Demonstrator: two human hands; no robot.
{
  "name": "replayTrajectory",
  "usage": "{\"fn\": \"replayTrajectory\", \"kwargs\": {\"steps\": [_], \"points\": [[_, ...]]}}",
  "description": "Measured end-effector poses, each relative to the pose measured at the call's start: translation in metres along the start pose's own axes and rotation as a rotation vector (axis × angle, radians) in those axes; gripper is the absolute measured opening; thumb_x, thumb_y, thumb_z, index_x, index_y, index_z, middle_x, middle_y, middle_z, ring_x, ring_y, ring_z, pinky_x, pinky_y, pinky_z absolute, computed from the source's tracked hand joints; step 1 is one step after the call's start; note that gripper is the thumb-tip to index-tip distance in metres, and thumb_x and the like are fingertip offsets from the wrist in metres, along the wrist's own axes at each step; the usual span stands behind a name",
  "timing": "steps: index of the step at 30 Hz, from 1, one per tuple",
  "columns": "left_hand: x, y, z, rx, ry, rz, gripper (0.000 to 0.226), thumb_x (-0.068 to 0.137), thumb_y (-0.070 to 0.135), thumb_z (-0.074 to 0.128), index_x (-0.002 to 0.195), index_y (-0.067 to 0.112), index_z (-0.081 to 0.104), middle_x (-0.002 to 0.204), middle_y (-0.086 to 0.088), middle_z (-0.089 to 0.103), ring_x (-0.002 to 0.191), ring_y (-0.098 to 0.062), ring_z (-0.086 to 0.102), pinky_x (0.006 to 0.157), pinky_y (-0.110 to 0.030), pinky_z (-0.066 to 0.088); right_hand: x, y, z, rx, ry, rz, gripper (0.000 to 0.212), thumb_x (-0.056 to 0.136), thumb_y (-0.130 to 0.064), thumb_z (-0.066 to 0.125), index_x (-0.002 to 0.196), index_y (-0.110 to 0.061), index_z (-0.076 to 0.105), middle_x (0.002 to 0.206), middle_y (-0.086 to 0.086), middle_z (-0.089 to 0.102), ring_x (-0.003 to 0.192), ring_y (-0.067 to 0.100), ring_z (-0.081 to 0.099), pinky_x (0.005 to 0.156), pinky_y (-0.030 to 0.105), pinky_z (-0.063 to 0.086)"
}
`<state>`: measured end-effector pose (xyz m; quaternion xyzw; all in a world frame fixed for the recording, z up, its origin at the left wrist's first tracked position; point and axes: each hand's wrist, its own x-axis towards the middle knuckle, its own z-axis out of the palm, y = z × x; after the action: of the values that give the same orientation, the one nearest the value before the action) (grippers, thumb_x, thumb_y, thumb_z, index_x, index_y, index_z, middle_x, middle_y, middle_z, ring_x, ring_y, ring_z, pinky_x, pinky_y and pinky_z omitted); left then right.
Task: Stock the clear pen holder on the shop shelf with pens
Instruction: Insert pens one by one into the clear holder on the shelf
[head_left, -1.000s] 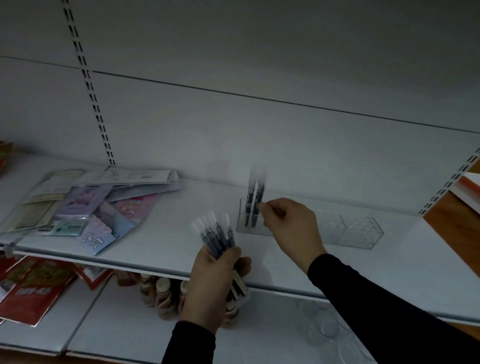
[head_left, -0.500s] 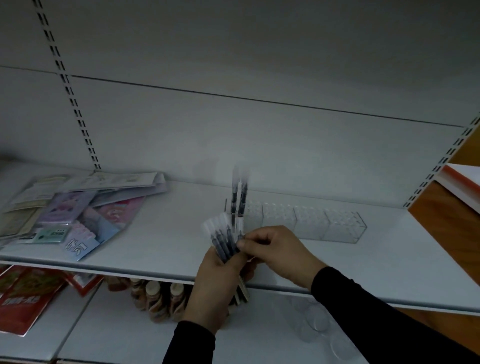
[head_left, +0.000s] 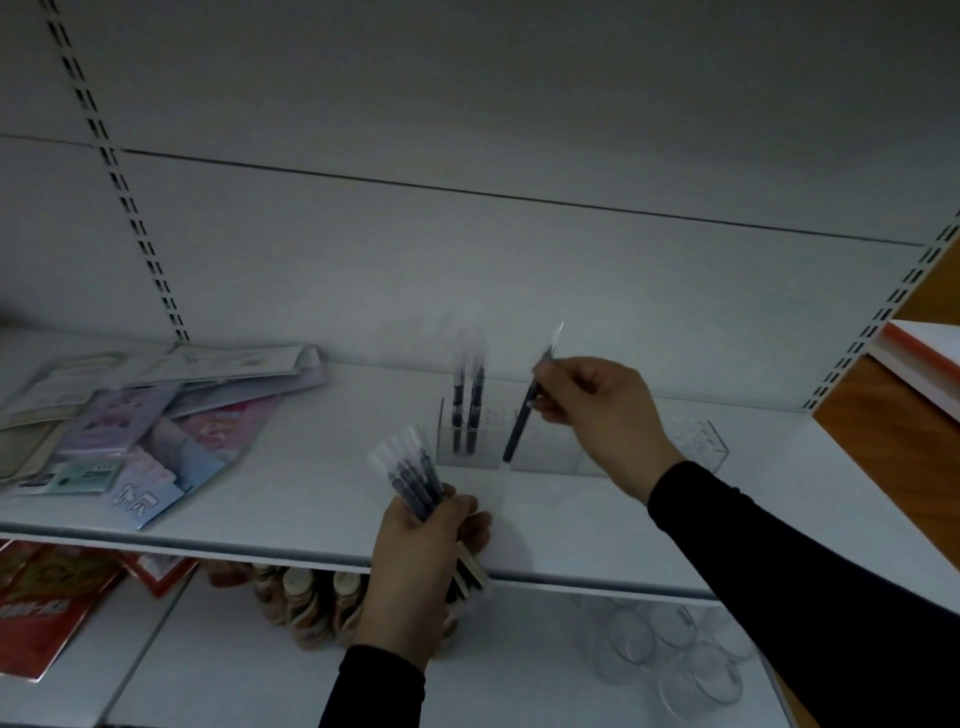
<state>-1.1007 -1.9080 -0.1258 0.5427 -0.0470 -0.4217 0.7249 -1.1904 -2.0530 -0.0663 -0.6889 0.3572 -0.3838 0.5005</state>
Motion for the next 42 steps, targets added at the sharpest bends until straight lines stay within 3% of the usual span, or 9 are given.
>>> {"fn": "replayTrajectory", "kwargs": {"steps": [6, 15, 21, 28, 30, 32, 37, 42], "points": [[0.0, 0.002, -0.002, -0.011, 0.017, 0.02, 0.004, 0.091, 0.002, 0.057, 0.091, 0.005, 0.055, 0.084, -0.016, 0.063, 0.07, -0.025, 0.062, 0.068, -0.033, 0.055, 0.018, -0.008, 0.01, -0.189, 0.119, -0.17, 0.015, 0.095, -0.031, 0.059, 0.085, -0.023, 0.068, 0.082, -0.005, 0.072, 0.079, 0.011, 0.07, 0.078, 0.023, 0.057], [-0.001, 0.008, -0.007, -0.024, 0.029, 0.031, 0.007, 0.091, 0.003, 0.056, 0.088, 0.009, 0.054, 0.076, -0.012, 0.061, 0.059, -0.021, 0.056, 0.062, -0.032, 0.048, 0.036, -0.003, 0.029, -0.3, 0.127, -0.211, 0.02, 0.098, -0.027, 0.055, 0.089, -0.015, 0.068, 0.087, 0.001, 0.072, 0.085, 0.015, 0.069, 0.086, 0.036, 0.056], [0.0, 0.009, -0.008, -0.028, 0.032, 0.035, 0.009, 0.091, 0.002, 0.056, 0.087, 0.009, 0.055, 0.075, -0.011, 0.061, 0.059, -0.021, 0.055, 0.061, -0.031, 0.048, 0.038, -0.005, 0.033, -0.391, 0.119, -0.256, 0.026, 0.099, -0.025, 0.053, 0.094, -0.005, 0.069, 0.088, 0.007, 0.072, 0.084, 0.021, 0.068, 0.084, 0.039, 0.055], [0.002, 0.007, -0.01, -0.025, 0.042, 0.024, 0.007, 0.09, 0.004, 0.059, 0.087, 0.01, 0.057, 0.064, -0.005, 0.064, 0.055, -0.02, 0.058, 0.059, -0.031, 0.047, 0.035, 0.006, 0.037, -0.457, 0.07, -0.254, 0.025, 0.099, -0.023, 0.053, 0.094, -0.004, 0.068, 0.087, 0.009, 0.07, 0.082, 0.022, 0.066, 0.076, 0.022, 0.051], [0.001, 0.007, -0.01, -0.032, 0.039, 0.026, 0.007, 0.091, 0.004, 0.057, 0.089, 0.01, 0.056, 0.07, -0.007, 0.064, 0.057, -0.02, 0.057, 0.059, -0.031, 0.047, 0.035, 0.01, 0.039, -0.467, 0.05, -0.244, 0.025, 0.099, -0.021, 0.052, 0.093, -0.003, 0.068, 0.087, 0.011, 0.07, 0.082, 0.023, 0.066, 0.068, 0.01, 0.045], [0.001, 0.008, -0.01, -0.033, 0.036, 0.029, 0.007, 0.091, 0.003, 0.056, 0.089, 0.009, 0.056, 0.074, -0.01, 0.063, 0.059, -0.021, 0.056, 0.059, -0.03, 0.047, 0.035, 0.013, 0.04, -0.483, 0.036, -0.239, 0.026, 0.099, -0.02, 0.052, 0.092, -0.001, 0.069, 0.087, 0.012, 0.07, 0.081, 0.024, 0.066, 0.064, 0.006, 0.042], [0.0, 0.008, -0.009, -0.018, 0.023, 0.023, 0.008, 0.091, 0.002, 0.056, 0.086, 0.009, 0.056, 0.073, -0.011, 0.06, 0.057, -0.021, 0.056, 0.06, -0.032, 0.047, 0.033, 0.017, 0.041, -0.479, 0.023, -0.201, 0.026, 0.099, -0.02, 0.052, 0.093, -0.001, 0.069, 0.087, 0.011, 0.07, 0.081, 0.024, 0.066, 0.065, 0.012, 0.044], [0.001, 0.007, -0.01, -0.006, 0.019, 0.026, 0.008, 0.09, 0.002, 0.057, 0.085, 0.009, 0.056, 0.07, -0.011, 0.06, 0.052, -0.019, 0.056, 0.058, -0.032, 0.045, 0.032, 0.02, 0.04, -0.519, -0.014, -0.194, 0.029, 0.098, -0.02, 0.052, 0.092, 0.004, 0.068, 0.087, 0.019, 0.07, 0.083, 0.031, 0.066, 0.072, 0.028, 0.048]]}}
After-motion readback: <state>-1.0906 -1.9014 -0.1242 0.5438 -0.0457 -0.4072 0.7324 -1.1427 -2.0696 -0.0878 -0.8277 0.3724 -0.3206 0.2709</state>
